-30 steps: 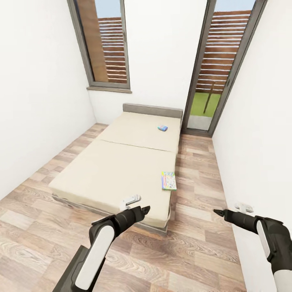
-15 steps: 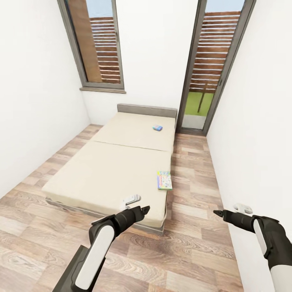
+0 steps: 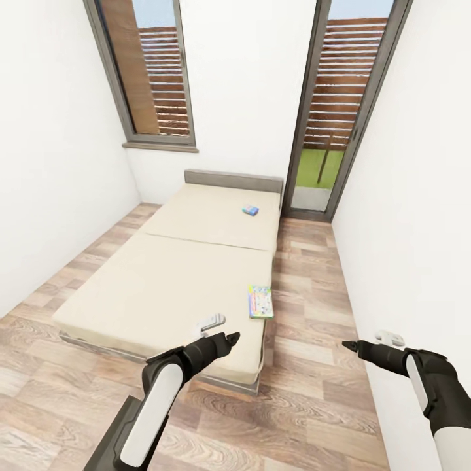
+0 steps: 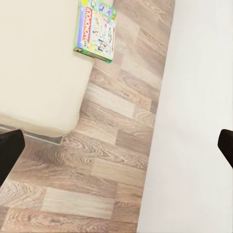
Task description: Put all the toys in the child's room - the three board games (two on the bed and one on the table), the two jigsaw puzzles on the table, and the tennis ball on the table - inside the toy box on the table in the child's room.
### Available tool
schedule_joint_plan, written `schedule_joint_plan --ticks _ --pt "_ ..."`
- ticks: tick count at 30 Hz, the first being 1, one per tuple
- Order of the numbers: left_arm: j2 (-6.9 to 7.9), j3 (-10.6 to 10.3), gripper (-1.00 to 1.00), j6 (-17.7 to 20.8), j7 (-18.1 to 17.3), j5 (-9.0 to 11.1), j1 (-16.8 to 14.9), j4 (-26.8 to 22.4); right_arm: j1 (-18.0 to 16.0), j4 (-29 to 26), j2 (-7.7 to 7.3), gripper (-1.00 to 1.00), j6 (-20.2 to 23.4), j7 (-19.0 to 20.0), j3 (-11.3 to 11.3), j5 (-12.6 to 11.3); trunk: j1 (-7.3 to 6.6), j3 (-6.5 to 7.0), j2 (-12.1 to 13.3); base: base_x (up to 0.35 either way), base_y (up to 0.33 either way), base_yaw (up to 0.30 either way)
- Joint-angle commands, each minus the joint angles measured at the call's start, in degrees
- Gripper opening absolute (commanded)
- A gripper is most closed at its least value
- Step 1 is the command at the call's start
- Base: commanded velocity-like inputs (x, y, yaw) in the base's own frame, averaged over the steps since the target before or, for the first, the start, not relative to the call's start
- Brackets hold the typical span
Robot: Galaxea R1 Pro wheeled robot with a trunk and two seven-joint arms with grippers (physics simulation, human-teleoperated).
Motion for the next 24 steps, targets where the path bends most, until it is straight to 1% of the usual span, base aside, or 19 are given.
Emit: schedule_joint_plan --ticks 1,8,15,24 --pt "0.02 0.1 1.00 0.1 0.6 0.6 0.0 -0.1 0.0 0.0 0.06 1.00 0.3 0.3 -0.1 0.2 0.06 -0.11 -0.1 0.286 -0.087 -0.003" --pt "0.14 0.5 1.00 0.1 0.6 0.6 0.2 -0.1 0.1 0.1 0.16 1.00 0.2 0.4 0.4 0.2 0.06 -0.11 -0.1 0.307 -0.049 -0.002" --pt "0.17 0.7 1.00 0.1 0.6 0.5 0.3 -0.1 0.2 0.1 0.11 1.00 0.2 0.4 2.2 0.1 0.06 -0.11 -0.1 0.325 0.007 -0.001" --pt "0.20 0.7 1.00 0.1 0.5 0.4 0.3 0.0 0.4 0.1 0.08 1.00 0.2 1.0 3.0 0.0 0.06 -0.11 -0.1 0.333 0.008 0.000"
